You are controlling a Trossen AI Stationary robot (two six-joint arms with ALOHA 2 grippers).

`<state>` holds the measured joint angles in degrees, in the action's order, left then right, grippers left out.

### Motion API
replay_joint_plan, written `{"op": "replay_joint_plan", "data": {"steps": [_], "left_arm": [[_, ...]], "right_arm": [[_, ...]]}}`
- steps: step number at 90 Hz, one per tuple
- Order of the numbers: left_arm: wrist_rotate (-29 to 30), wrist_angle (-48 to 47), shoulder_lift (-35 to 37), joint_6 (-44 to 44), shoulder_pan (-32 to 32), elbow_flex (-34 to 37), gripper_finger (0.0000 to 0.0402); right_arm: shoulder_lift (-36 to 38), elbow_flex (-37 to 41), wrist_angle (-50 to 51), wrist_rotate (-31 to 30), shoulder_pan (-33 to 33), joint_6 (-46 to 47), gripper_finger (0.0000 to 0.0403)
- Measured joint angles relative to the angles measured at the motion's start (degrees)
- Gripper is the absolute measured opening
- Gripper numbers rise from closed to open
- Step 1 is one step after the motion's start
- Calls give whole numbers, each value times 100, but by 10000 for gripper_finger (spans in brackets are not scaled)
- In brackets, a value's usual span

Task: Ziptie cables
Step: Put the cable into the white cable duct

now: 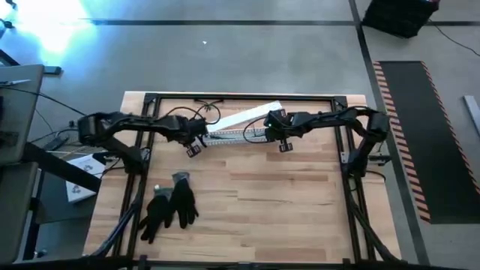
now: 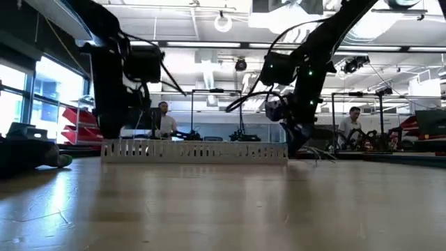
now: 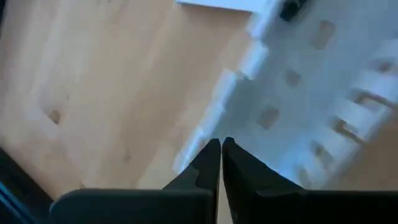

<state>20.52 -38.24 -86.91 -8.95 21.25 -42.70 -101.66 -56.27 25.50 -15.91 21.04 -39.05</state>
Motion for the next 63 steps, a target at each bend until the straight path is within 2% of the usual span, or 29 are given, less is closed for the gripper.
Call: {"op": "replay_joint_plan", "data": {"steps": [23,43,63], "left_arm": [[52,1003,-324,771,-132,13,0],[207,1158,-228,1077,-554,-3,0],[440,888,484,779,-1267,-98,0]], "right_arm": [[-142,2,209,-33,11,195,0],[-124,-10,1003,49,-46,758,0],[-66,-1,1313,-4,-275,1093,0]]}}
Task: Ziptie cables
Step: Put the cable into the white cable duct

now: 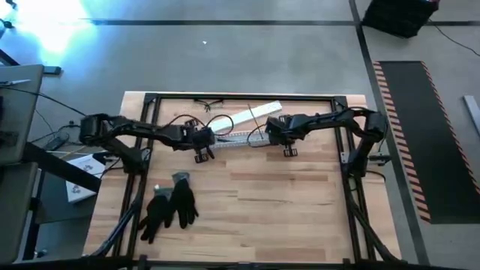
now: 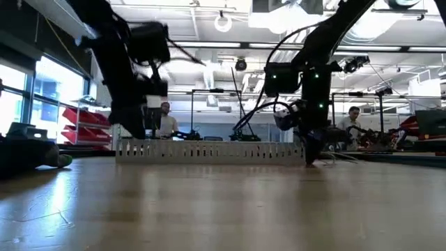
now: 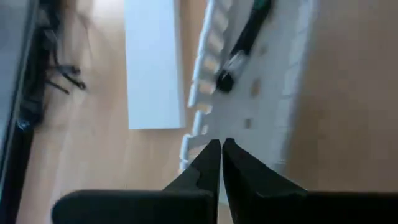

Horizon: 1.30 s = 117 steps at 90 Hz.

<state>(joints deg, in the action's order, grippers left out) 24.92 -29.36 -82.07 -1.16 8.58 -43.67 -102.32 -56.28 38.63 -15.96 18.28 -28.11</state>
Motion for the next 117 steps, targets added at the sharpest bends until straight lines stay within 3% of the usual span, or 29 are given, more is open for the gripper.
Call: {"op": "replay_joint_plan", "data": {"steps": [12,23,35,53,74,93,117], "left_arm": [[-44,-730,632,-860,-209,-241,0],[-408,-1044,1006,-1655,-28,-108,0],[-728,-978,957,-1919,288,225,0],[-459,-769,695,-2278,690,642,0],[-296,-666,273,-2068,995,745,0],[-507,686,-364,-919,979,743,0],[-489,1298,-710,-770,749,714,0]], "right_arm": [[299,14,68,137,-131,262,0],[668,12,146,308,-196,389,0],[977,10,240,513,-232,589,0],[1204,61,808,919,-236,775,0],[1213,465,861,908,-234,872,0],[1213,730,-190,850,-234,676,0],[1215,633,-344,755,-232,629,8]]}}
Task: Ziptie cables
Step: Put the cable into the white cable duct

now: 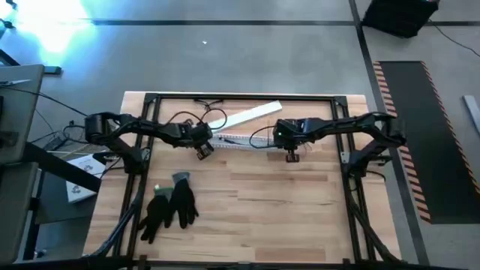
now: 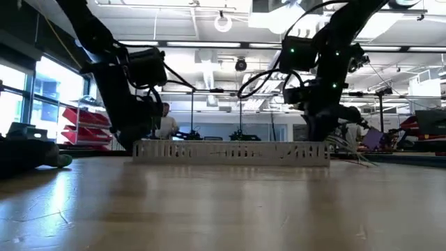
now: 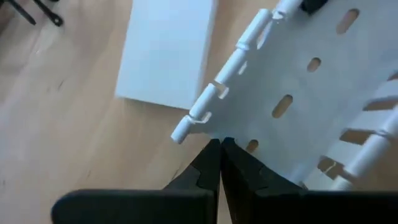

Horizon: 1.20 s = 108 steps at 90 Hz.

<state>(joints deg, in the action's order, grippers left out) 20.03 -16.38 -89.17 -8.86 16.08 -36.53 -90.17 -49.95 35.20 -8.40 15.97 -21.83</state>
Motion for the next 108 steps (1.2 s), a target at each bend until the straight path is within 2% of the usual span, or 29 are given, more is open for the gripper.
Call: {"op": "replay_joint_plan", "data": {"steps": [9,23,32,42,54,68,80,97,108], "left_arm": [[-73,-8,52,2,-56,7,0],[-167,-19,63,1,-87,9,0],[-235,-31,63,-2,-87,9,0],[-265,-67,66,-4,-87,11,0],[-270,-106,66,-1,-90,9,0],[-272,-100,66,0,-90,11,0],[-284,-86,63,-2,-90,13,0],[-260,-14,61,-119,-116,19,0],[-261,-14,61,-310,-132,20,0]], "right_arm": [[0,-42,226,53,-7,-72,42],[-2,-248,816,49,-116,20,126],[116,-426,1380,568,-159,104,171],[422,-359,1582,280,-112,320,191],[753,162,1437,57,96,560,194],[861,1076,647,-296,259,745,179],[856,1606,-109,46,316,787,134],[808,1377,-166,204,298,965,22],[804,1146,-478,599,264,1050,9]]}}
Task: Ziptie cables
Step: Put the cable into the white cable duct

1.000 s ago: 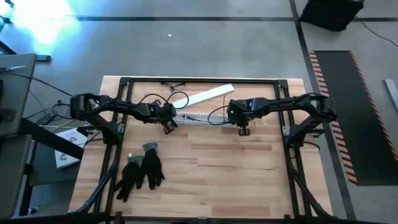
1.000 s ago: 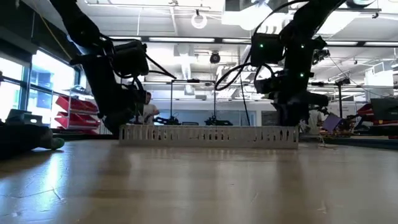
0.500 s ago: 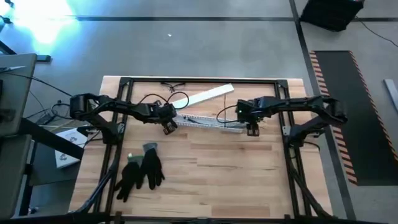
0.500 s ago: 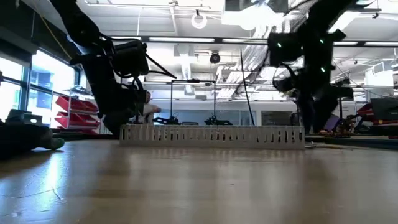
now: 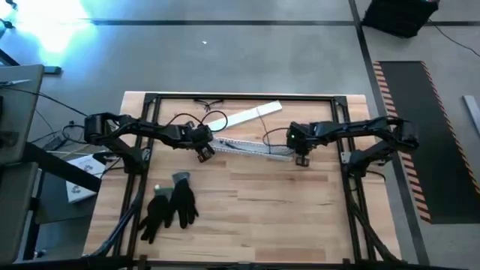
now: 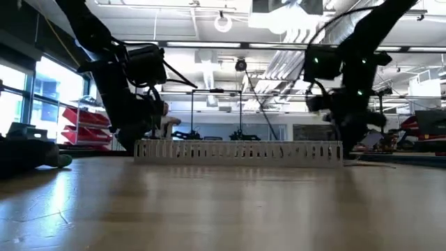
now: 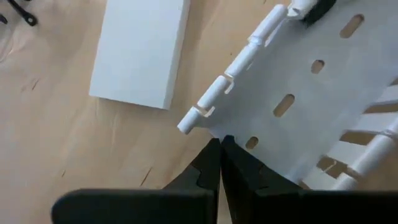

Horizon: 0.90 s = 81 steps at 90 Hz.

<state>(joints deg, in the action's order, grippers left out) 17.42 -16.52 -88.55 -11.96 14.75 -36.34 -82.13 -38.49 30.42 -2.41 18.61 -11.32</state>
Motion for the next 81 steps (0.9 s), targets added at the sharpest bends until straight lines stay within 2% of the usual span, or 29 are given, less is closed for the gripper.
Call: {"op": "replay_joint_plan", "data": {"steps": [13,31,40,51,70,81], "left_arm": [[45,5,0,-141,-32,2,0],[22,7,7,-144,-36,2,0],[2,7,9,-146,-36,2,0],[7,7,9,-145,-40,2,0],[16,7,9,-141,-47,2,0],[14,7,11,-141,-47,2,0]], "right_arm": [[-2,-233,85,261,-119,225,2],[6,-643,952,-467,-266,426,5],[4,-724,1171,-427,-262,190,15],[4,-758,1374,-321,-271,-291,57],[4,-764,1681,-319,-289,-954,162],[20,-895,2179,-556,-402,-1069,202]]}}
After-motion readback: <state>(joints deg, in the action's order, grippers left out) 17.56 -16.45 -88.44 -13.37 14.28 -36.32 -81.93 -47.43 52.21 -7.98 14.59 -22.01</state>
